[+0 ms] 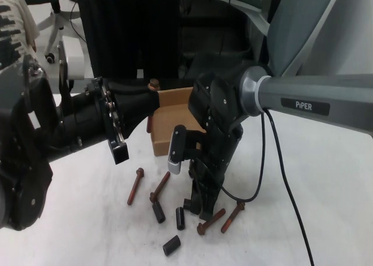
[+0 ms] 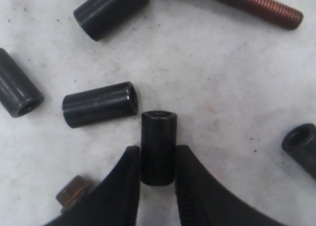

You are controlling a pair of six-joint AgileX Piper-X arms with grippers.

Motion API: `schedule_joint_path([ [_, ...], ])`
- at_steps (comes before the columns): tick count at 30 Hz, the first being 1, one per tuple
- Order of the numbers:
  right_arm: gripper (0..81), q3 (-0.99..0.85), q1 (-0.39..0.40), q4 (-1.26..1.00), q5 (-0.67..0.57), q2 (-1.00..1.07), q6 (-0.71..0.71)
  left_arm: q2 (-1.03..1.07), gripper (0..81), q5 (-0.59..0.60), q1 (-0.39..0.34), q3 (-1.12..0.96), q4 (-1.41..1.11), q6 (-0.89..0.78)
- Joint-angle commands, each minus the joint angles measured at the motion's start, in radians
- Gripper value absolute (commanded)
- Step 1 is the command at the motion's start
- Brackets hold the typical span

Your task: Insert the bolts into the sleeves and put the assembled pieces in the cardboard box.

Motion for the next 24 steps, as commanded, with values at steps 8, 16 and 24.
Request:
schedule_joint_path([
  [8, 0.8, 0.000, -0.002, -0.016, 0.054, 0.020, -0.001, -0.004, 0.3, 0.007, 0.001, -0.011, -0.010, -0.035],
  [16, 0.8, 0.000, -0.004, 0.009, 0.075, -0.023, -0.015, -0.004, 0.3, 0.007, 0.001, -0.011, -0.010, -0.030],
  [24, 0.8, 0.000, -0.031, 0.000, -0.004, -0.148, 0.002, -0.004, 0.3, 0.007, 0.001, -0.011, -0.010, -0.030],
])
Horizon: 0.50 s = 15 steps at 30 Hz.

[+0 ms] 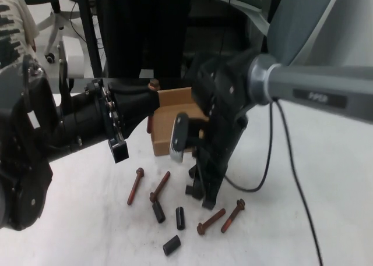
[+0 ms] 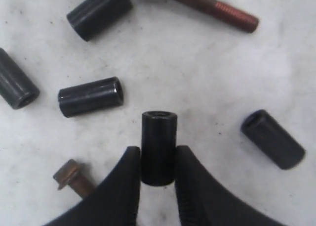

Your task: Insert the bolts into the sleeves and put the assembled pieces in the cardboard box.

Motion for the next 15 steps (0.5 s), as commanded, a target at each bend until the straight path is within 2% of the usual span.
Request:
schedule_joint_path([
  [1, 0.8, -0.006, -0.025, 0.001, -0.053, -0.072, 0.012, -0.004, 0.3, 0.007, 0.001, -0.011, -0.010, -0.007],
  [9, 0.8, -0.006, -0.114, -0.010, -0.291, -0.169, 0.098, -0.004, 0.3, 0.007, 0.001, -0.011, -0.020, -0.048],
  [11, 0.8, -0.004, -0.142, -0.028, -0.417, -0.187, 0.132, -0.004, 0.3, 0.007, 0.001, -0.011, -0.044, -0.080],
  [13, 0.8, -0.004, -0.171, -0.066, -0.599, -0.200, 0.175, -0.004, 0.3, 0.007, 0.001, -0.011, -0.080, -0.109],
  [15, 0.8, -0.004, -0.193, -0.098, -0.661, -0.208, 0.210, -0.004, 0.3, 0.007, 0.001, -0.011, -0.124, -0.150],
])
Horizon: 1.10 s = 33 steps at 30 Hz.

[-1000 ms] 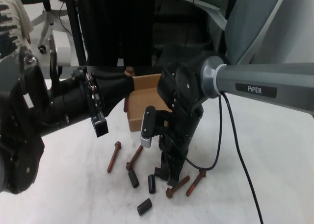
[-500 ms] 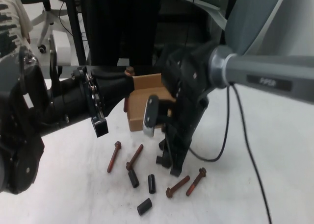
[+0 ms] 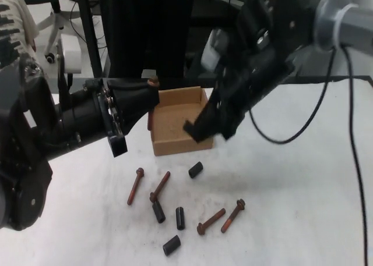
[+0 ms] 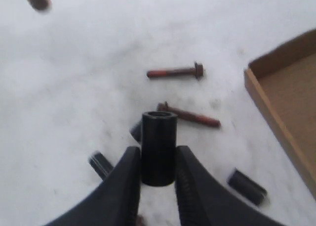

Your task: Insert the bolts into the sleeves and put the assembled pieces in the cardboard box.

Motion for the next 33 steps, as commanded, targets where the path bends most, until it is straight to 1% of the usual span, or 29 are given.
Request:
schedule_joint_path([
  [1, 0.8, -0.004, -0.044, -0.080, -0.243, -0.035, 0.085, -0.004, 0.3, 0.005, 0.001, -0.011, -0.059, -0.067],
  [3, 0.8, -0.004, -0.059, -0.083, -0.265, -0.037, 0.085, -0.004, 0.3, -0.005, 0.001, -0.011, -0.094, -0.112],
  [6, 0.8, 0.006, -0.076, -0.080, -0.410, -0.037, 0.093, -0.004, 0.3, -0.016, 0.001, -0.011, -0.131, -0.153],
  [8, 0.8, 0.025, -0.080, -0.090, -0.475, -0.041, 0.093, -0.004, 0.3, -0.020, 0.001, -0.011, -0.145, -0.169],
  [12, 0.8, 0.077, -0.081, -0.125, -0.520, -0.040, 0.093, -0.004, 0.3, -0.019, 0.001, -0.021, -0.145, -0.193],
  [14, 0.8, 0.103, -0.081, -0.188, -0.568, -0.040, 0.130, -0.004, 0.3, -0.019, 0.001, -0.025, -0.145, -0.193],
  [15, 0.8, 0.114, -0.081, -0.238, -0.570, -0.040, 0.170, -0.004, 0.3, -0.019, 0.001, -0.027, -0.145, -0.193],
  [17, 0.8, 0.133, -0.081, -0.340, -0.535, -0.042, 0.242, -0.004, 0.3, -0.019, 0.001, -0.027, -0.147, -0.193],
  [20, 0.8, 0.157, -0.081, -0.563, -0.434, -0.042, 0.400, -0.004, 0.3, -0.019, 0.001, -0.027, -0.148, -0.193],
  [23, 0.8, 0.187, -0.078, -0.852, -0.264, -0.042, 0.612, -0.004, 0.3, -0.019, 0.001, -0.027, -0.148, -0.193],
  [26, 0.8, 0.224, -0.078, -1.115, -0.109, -0.042, 0.787, -0.004, 0.3, -0.019, 0.001, -0.027, -0.148, -0.193],
  [28, 0.8, 0.238, -0.078, -1.209, -0.048, -0.042, 0.838, -0.004, 0.3, -0.019, 0.001, -0.027, -0.148, -0.193],
  [29, 0.8, 0.245, -0.078, -1.235, -0.040, -0.042, 0.847, -0.004, 0.3, -0.019, 0.001, -0.027, -0.148, -0.193],
  [33, 0.8, 0.276, -0.063, -1.237, -0.012, -0.049, 0.854, -0.004, 0.3, -0.019, 0.001, -0.027, -0.148, -0.185],
])
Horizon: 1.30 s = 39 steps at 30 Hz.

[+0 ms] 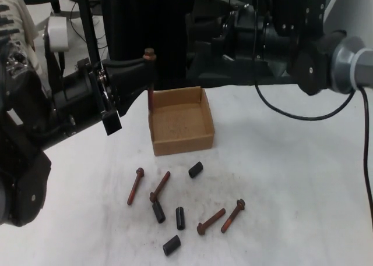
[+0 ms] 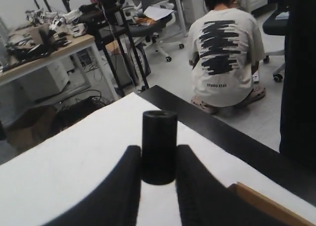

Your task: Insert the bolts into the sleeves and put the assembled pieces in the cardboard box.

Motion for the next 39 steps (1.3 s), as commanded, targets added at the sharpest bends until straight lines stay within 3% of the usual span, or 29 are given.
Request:
schedule_joint_path([
  [1, 0.8, 0.041, 0.020, -0.039, 0.057, -0.025, 0.022, -0.004, 0.3, -0.012, 0.001, -0.013, -0.024, 0.000],
  [8, 0.8, 0.186, 0.087, 0.013, 0.196, -0.107, -0.102, -0.004, 0.3, -0.052, 0.001, -0.018, -0.027, -0.001],
  [13, 0.8, 0.267, 0.123, 0.021, 0.190, -0.164, -0.096, -0.004, 0.3, -0.058, 0.001, -0.058, -0.023, 0.041],
  [18, 0.8, 0.335, 0.166, 0.021, 0.202, -0.246, -0.083, -0.004, 0.3, -0.062, 0.001, -0.094, 0.131, 0.128],
  [33, 0.8, 0.520, 0.314, -0.154, 0.581, -0.403, 0.029, -0.004, 0.3, -0.062, 0.001, -0.098, 0.066, 0.069],
  [39, 0.8, 0.557, 0.330, -0.166, 0.615, -0.403, 0.019, -0.004, 0.3, -0.062, 0.001, -0.098, 0.048, 0.043],
])
